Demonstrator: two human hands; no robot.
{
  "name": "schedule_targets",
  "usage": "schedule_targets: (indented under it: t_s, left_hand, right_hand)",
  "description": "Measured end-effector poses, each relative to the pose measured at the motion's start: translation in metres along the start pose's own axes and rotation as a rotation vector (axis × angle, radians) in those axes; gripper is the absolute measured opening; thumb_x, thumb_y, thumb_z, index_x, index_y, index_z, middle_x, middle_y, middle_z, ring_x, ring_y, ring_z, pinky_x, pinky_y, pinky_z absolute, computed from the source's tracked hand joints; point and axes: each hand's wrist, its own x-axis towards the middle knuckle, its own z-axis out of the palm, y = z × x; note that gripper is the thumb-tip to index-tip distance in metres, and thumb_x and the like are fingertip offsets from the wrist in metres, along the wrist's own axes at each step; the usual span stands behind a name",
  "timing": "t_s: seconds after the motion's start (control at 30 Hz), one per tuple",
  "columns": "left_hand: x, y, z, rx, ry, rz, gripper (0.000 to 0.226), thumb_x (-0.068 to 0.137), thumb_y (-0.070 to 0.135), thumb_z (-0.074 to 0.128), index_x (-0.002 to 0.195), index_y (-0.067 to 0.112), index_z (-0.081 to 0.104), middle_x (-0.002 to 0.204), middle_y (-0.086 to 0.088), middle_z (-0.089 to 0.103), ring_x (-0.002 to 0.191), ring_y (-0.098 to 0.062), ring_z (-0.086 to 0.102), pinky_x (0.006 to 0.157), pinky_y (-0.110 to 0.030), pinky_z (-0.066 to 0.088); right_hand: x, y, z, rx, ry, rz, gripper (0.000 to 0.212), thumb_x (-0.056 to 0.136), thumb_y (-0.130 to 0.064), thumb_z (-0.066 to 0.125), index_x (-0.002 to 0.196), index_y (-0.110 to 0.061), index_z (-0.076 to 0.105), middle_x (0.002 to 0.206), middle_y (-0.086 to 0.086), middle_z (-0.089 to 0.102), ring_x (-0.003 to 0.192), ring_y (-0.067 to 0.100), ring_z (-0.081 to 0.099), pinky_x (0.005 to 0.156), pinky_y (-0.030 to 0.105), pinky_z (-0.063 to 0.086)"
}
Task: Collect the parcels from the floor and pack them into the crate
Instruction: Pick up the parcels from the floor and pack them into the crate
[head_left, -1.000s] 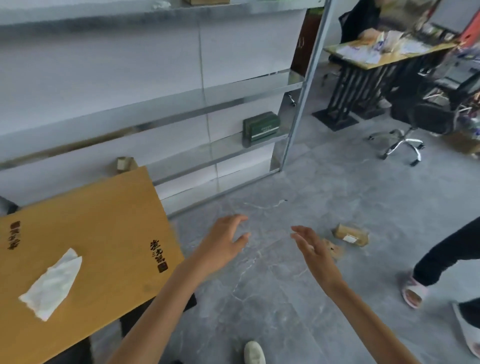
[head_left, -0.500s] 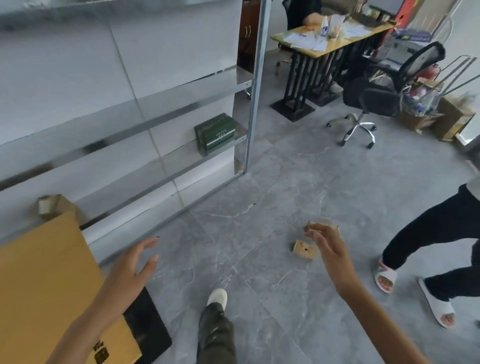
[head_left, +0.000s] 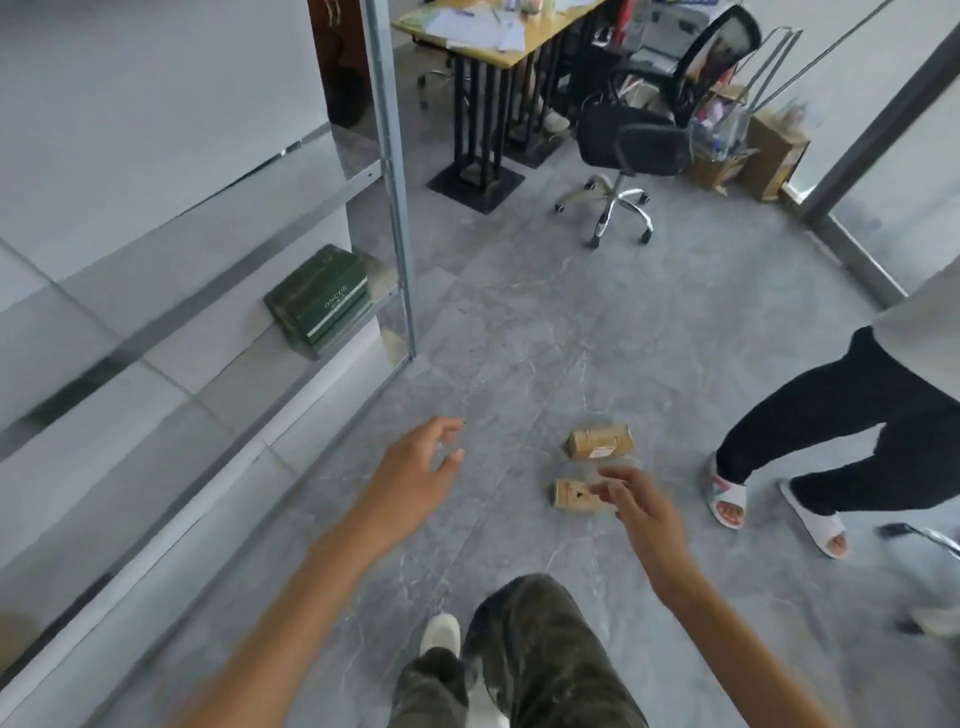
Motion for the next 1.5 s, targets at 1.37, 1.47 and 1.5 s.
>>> schedule_targets:
  t_s: [1.37,1.47,1.5]
  left_hand:
    - [0.476,-0.485,0.524,0.622,-0.969,0.187,0.026,0.094,0.019,0.039,0.114,0.008,0.052,0.110,-0.012,0.060,0.100,-0.028,0.055,0.086,-0.038,0.046]
    - [0.452,-0.463,0.481,0.569,-0.956,0.079,0.025,0.094,0.019,0.040,0.113,0.010,0.054,0.107,-0.009,0.062,0.096,-0.025,0.056,0.083,-0.035,0.046]
    - [0.442,-0.452,0.460,0.549,-0.950,0.029,0.025,0.094,0.021,0.042,0.114,0.011,0.053,0.108,-0.008,0.063,0.098,-0.025,0.057,0.085,-0.036,0.046]
  right_hand:
    - [0.574,0.645,0.186,-1.450,-0.352,0.245,0.096,0.070,-0.040,0.076,0.144,-0.017,0.018,0.139,0.015,0.034,0.130,0.034,0.036,0.112,0.061,0.017]
    - [0.537,0.582,0.203,-0.969,-0.242,0.256,0.090,0.062,-0.065,0.065,0.128,-0.015,0.029,0.118,0.006,0.046,0.105,0.027,0.050,0.096,0.049,0.039]
    - [0.524,0.549,0.204,-0.771,-0.199,0.283,0.086,0.059,-0.067,0.062,0.122,-0.016,0.032,0.109,0.001,0.047,0.095,0.022,0.051,0.084,0.042,0.045]
